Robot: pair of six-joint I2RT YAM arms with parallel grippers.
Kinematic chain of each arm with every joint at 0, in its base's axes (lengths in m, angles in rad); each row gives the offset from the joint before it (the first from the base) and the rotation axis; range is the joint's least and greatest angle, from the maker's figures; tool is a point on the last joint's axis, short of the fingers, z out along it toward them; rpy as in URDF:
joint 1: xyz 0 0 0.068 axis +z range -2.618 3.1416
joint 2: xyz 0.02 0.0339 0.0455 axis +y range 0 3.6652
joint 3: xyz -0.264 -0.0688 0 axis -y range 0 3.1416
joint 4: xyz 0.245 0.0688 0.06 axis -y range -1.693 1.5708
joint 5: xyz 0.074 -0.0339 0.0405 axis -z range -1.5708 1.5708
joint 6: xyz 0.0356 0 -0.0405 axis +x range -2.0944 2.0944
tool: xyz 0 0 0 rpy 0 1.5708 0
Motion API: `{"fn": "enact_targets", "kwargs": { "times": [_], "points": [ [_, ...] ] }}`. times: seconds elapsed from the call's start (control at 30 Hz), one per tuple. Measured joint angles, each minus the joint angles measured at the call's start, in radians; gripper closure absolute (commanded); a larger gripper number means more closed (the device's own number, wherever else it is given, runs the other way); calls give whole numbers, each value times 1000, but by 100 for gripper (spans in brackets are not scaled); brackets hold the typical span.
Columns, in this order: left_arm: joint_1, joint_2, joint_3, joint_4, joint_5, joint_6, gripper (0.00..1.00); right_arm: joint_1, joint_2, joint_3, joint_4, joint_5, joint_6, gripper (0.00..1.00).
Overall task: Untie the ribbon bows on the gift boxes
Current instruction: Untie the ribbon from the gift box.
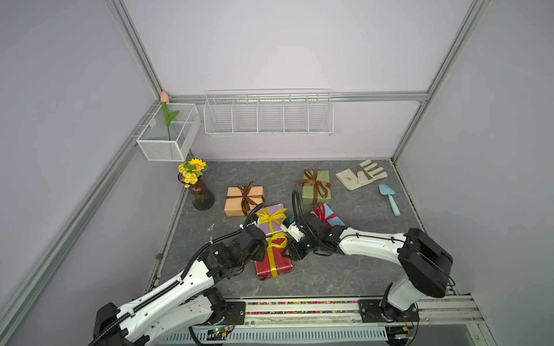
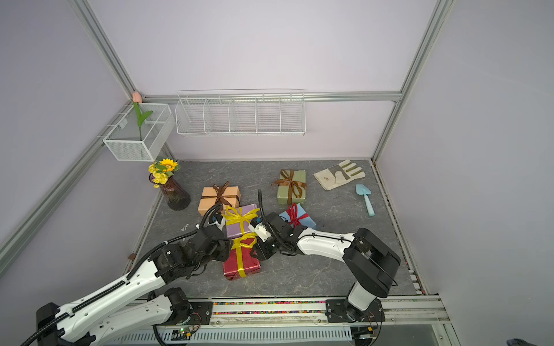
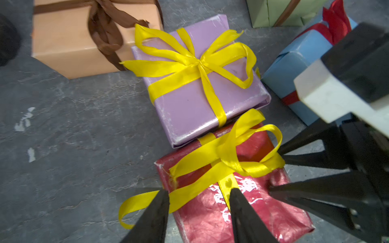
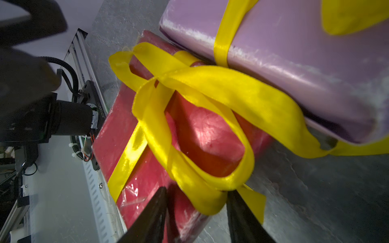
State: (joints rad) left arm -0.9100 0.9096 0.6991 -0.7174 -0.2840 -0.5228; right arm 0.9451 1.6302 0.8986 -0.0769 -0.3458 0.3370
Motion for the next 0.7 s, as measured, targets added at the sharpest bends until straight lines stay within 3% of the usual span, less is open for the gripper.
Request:
{"fn": "enact_targets", "kwargs": {
  "times": [0.3, 0.47, 0.6, 0.7],
  "points": [
    [0, 202, 7, 25, 82, 66, 55, 0, 0, 0, 2, 0, 0, 52],
    [0, 217, 24, 31, 75, 79, 59, 0, 0, 0, 5, 0, 0, 52],
    [0, 224, 27, 31, 53, 82, 69, 0, 0, 0, 5, 0, 0, 52],
    [0, 224, 27, 30, 26, 82, 69, 0, 0, 0, 5, 0, 0, 52]
  ]
}}
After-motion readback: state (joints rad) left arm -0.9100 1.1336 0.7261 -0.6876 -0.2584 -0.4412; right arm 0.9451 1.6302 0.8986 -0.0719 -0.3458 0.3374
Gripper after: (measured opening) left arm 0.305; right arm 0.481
